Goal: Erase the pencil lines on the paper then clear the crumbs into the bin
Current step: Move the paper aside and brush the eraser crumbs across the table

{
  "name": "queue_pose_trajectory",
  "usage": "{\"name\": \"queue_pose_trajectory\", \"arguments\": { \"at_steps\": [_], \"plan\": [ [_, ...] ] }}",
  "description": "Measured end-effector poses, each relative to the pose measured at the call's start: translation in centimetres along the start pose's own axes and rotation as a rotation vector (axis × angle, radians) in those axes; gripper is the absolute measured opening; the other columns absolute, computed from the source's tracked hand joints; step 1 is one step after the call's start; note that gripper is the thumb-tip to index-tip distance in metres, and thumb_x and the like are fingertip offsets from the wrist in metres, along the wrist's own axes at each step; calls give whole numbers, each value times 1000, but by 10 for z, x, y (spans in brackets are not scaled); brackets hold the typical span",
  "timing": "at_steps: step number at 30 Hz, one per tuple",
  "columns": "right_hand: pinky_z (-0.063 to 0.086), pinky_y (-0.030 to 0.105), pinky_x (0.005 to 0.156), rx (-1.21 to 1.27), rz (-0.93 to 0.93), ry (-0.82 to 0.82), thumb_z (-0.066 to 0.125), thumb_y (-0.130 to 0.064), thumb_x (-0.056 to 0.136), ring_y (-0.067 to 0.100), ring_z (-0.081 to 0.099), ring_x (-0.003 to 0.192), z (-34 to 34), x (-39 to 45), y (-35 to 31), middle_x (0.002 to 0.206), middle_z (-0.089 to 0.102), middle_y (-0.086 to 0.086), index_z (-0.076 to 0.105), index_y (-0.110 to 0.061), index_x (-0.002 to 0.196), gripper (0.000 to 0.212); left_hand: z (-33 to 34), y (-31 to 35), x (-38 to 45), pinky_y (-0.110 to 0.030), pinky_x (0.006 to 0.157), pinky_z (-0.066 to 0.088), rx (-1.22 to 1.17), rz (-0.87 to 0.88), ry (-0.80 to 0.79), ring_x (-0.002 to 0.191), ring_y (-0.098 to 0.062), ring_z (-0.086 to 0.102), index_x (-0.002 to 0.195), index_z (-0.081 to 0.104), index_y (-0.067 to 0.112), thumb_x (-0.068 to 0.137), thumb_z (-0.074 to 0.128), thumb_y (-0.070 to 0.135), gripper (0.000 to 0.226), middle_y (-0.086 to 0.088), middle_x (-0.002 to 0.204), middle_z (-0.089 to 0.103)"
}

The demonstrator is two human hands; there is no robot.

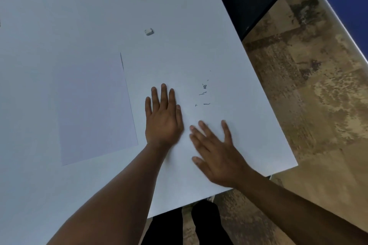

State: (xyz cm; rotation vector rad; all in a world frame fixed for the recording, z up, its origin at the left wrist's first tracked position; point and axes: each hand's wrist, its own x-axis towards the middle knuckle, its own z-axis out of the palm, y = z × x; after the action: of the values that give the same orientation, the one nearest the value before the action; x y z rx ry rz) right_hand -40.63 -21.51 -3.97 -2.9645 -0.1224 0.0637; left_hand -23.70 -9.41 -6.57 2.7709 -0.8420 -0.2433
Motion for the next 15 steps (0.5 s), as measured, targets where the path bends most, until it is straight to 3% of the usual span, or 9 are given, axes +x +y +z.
{"name": "queue_pose_trajectory", "arguments": {
  "at_steps": [2, 6, 9, 13, 15],
  "plan": [
    [11, 71, 113, -33, 2, -105, 21, -53, 104, 22, 12, 153, 2, 5, 3, 164, 22, 2, 35, -14, 152, 64, -1, 0, -1, -47, 128, -3, 4, -1, -3, 158, -30, -7, 163, 18, 14, 106, 14, 38, 62, -7, 172, 5],
    [3, 67, 116, -46, 284, -174, -2, -61, 99, 20, 0, 154, -10, 28, 61, 167, 6, -1, 18, -14, 158, 78, -1, 1, 0, -45, 127, -6, -7, -6, -2, 158, -28, -10, 164, 15, 16, 105, 11, 39, 63, -5, 172, 2],
    [5, 67, 116, -18, 275, -144, 1, -58, 101, 19, -6, 153, -20, 34, 75, 167, 0, 1, 14, -11, 158, 75, -2, 0, -4, -46, 127, -5, 3, -6, -7, 158, -27, -12, 164, 13, 16, 105, 9, 40, 63, -5, 172, 0],
    [8, 69, 115, -14, 66, -125, 16, -51, 103, 19, 2, 154, -10, 55, 20, 166, 11, 3, 21, -11, 157, 67, 0, -7, -9, -47, 127, -2, 4, -11, 20, 158, -29, -6, 163, 19, 14, 106, 12, 38, 62, -7, 172, 6],
    [5, 68, 116, -13, 109, -142, 17, -50, 104, 19, 0, 154, -4, 64, 11, 166, 10, 2, 19, -13, 157, 65, 2, -2, 3, -48, 127, 0, 5, 30, 5, 158, -29, -7, 163, 19, 13, 107, 13, 38, 62, -7, 172, 6]
  ]
}}
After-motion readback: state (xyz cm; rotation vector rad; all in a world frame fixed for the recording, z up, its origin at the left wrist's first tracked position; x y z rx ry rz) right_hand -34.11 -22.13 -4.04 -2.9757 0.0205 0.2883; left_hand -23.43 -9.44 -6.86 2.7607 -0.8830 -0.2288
